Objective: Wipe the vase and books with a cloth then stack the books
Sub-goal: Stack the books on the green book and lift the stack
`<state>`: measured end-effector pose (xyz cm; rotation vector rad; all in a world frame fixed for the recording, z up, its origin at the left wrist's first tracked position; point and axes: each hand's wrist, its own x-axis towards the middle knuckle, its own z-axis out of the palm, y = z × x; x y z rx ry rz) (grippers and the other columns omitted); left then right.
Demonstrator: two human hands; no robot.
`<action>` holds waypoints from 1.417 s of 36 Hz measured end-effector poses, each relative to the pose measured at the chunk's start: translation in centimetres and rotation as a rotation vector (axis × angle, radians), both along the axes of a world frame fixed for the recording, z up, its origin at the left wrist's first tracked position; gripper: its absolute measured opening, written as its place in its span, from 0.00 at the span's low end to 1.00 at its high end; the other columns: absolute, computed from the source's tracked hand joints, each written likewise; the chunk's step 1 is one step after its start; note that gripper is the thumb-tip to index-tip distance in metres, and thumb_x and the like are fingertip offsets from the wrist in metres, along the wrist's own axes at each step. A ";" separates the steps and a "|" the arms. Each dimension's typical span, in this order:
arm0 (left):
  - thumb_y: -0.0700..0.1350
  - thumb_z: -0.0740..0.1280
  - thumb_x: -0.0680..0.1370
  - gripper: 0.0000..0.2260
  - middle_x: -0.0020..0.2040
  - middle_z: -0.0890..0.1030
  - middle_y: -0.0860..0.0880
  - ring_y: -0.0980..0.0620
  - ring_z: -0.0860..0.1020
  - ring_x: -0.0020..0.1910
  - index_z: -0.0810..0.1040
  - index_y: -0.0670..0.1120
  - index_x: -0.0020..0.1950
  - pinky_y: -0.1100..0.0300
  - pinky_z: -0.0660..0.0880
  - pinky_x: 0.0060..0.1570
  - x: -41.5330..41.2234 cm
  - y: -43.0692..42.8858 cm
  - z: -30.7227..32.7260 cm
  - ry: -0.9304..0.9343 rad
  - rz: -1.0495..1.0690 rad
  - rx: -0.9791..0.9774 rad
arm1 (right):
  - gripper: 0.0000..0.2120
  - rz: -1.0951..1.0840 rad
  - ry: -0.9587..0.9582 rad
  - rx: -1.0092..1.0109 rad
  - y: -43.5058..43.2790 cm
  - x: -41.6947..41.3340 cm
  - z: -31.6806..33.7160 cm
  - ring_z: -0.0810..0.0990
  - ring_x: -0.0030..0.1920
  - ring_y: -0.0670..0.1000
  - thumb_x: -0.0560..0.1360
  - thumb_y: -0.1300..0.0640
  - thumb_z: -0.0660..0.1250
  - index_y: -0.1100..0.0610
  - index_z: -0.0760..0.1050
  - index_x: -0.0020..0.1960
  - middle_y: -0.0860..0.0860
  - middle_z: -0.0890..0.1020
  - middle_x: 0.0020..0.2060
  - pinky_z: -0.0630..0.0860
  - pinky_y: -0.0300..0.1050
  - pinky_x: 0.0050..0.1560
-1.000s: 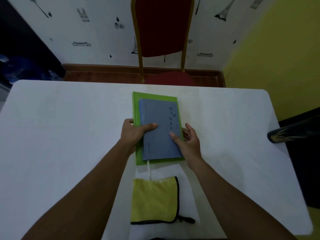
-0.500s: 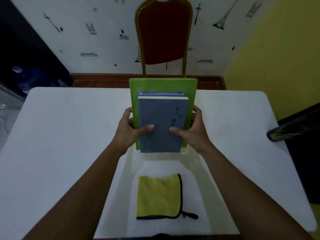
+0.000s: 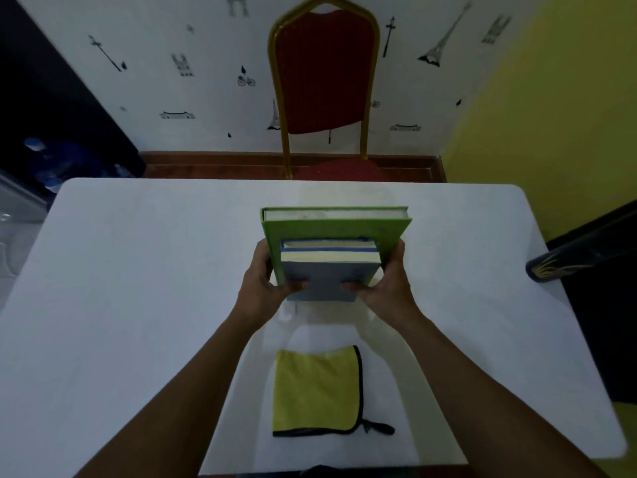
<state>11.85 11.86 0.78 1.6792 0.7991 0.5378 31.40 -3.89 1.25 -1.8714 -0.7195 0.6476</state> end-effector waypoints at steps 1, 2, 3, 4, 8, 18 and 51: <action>0.49 0.81 0.67 0.37 0.69 0.77 0.50 0.52 0.77 0.68 0.69 0.55 0.73 0.48 0.79 0.63 0.0 0.0 -0.1 0.018 -0.002 0.002 | 0.43 0.007 0.006 -0.009 -0.1 0.0 -0.1 0.76 0.54 0.28 0.62 0.66 0.85 0.52 0.62 0.67 0.39 0.75 0.55 0.77 0.27 0.49; 0.49 0.81 0.67 0.37 0.68 0.77 0.52 0.56 0.77 0.68 0.68 0.58 0.72 0.52 0.79 0.63 0.1 -0.1 -0.2 0.032 -0.005 0.000 | 0.42 0.011 0.014 -0.019 -0.1 -0.1 -0.2 0.76 0.54 0.28 0.63 0.65 0.85 0.52 0.63 0.67 0.39 0.75 0.55 0.77 0.27 0.48; 0.49 0.82 0.67 0.37 0.68 0.78 0.55 0.59 0.77 0.67 0.68 0.61 0.71 0.56 0.79 0.62 0.1 -0.1 -0.4 0.047 -0.007 -0.002 | 0.42 0.011 0.025 -0.031 -0.2 -0.1 -0.4 0.76 0.53 0.28 0.63 0.64 0.85 0.51 0.63 0.66 0.40 0.76 0.56 0.76 0.27 0.48; 0.48 0.81 0.68 0.36 0.67 0.78 0.57 0.62 0.77 0.65 0.68 0.62 0.70 0.60 0.79 0.61 0.2 -0.2 -0.6 0.059 -0.007 0.001 | 0.41 0.008 0.038 -0.042 -0.2 -0.3 -0.6 0.76 0.53 0.27 0.63 0.63 0.85 0.50 0.63 0.66 0.40 0.76 0.56 0.76 0.27 0.47; 0.41 0.81 0.72 0.32 0.63 0.76 0.61 0.69 0.76 0.60 0.67 0.64 0.65 0.72 0.76 0.55 0.3 -0.3 -1.1 0.077 0.008 0.059 | 0.40 -0.023 0.060 -0.060 0.2 -0.2 -0.7 0.78 0.54 0.31 0.63 0.63 0.85 0.47 0.64 0.64 0.41 0.79 0.56 0.78 0.31 0.49; 0.47 0.80 0.72 0.33 0.66 0.76 0.54 0.68 0.75 0.64 0.66 0.66 0.68 0.69 0.76 0.58 0.1 -0.3 -1.6 0.042 -0.002 0.078 | 0.39 -0.022 0.043 -0.011 0.0 -0.7 -0.7 0.78 0.55 0.33 0.65 0.63 0.84 0.45 0.63 0.64 0.45 0.78 0.57 0.75 0.26 0.48; 0.53 0.76 0.77 0.18 0.58 0.83 0.51 0.47 0.83 0.58 0.75 0.53 0.63 0.40 0.82 0.60 17.7 -14.3 0.4 0.340 -0.242 -0.550 | 0.20 -0.373 0.549 -0.086 -17.3 14.4 1.1 0.88 0.51 0.58 0.67 0.59 0.83 0.56 0.84 0.57 0.52 0.89 0.50 0.84 0.56 0.54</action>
